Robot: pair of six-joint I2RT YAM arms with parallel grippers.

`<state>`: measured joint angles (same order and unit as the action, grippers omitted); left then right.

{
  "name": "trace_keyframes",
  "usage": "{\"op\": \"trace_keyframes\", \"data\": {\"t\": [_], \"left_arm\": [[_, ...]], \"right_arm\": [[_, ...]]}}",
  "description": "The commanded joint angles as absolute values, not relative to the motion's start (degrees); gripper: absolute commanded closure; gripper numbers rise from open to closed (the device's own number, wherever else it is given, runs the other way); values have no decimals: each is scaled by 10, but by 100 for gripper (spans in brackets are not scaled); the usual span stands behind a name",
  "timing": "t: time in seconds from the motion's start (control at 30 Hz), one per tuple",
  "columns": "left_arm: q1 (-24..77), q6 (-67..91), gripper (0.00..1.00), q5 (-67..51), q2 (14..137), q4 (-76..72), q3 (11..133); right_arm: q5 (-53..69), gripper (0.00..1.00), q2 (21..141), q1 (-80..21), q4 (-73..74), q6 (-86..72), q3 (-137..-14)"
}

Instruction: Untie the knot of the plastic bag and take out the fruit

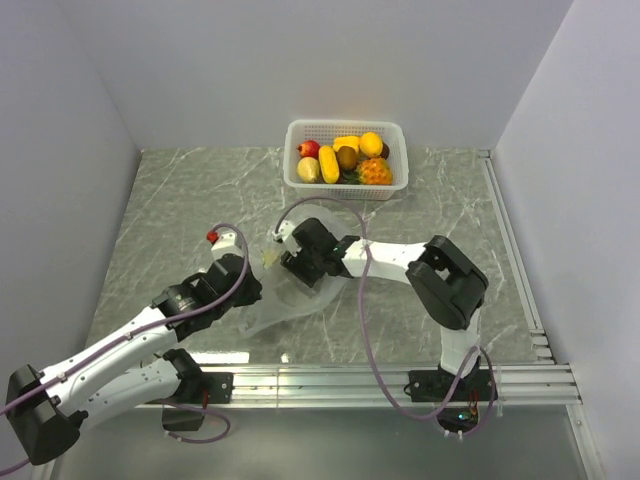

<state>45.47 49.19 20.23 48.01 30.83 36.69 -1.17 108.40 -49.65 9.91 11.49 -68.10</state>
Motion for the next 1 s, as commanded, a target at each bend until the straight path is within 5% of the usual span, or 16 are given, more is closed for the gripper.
{"op": "trace_keyframes", "data": {"t": [0.0,0.1,0.23,0.33,0.77,0.97], "left_arm": [[454,482,99,192,484,305,377],[454,481,99,192,490,301,375],[454,484,99,203,499,302,374],[453,486,99,221,504,305,379],[442,457,99,285,551,316,437],[439,462,99,278,555,310,429]], "right_arm": [[-27,32,1113,-488,76,121,-705],[-26,41,1121,-488,62,117,-698],[-7,91,1093,-491,60,113,-679],[20,100,1037,-500,66,116,-652],[271,100,790,-516,130,110,-587],[380,100,718,-516,26,63,-569]]}}
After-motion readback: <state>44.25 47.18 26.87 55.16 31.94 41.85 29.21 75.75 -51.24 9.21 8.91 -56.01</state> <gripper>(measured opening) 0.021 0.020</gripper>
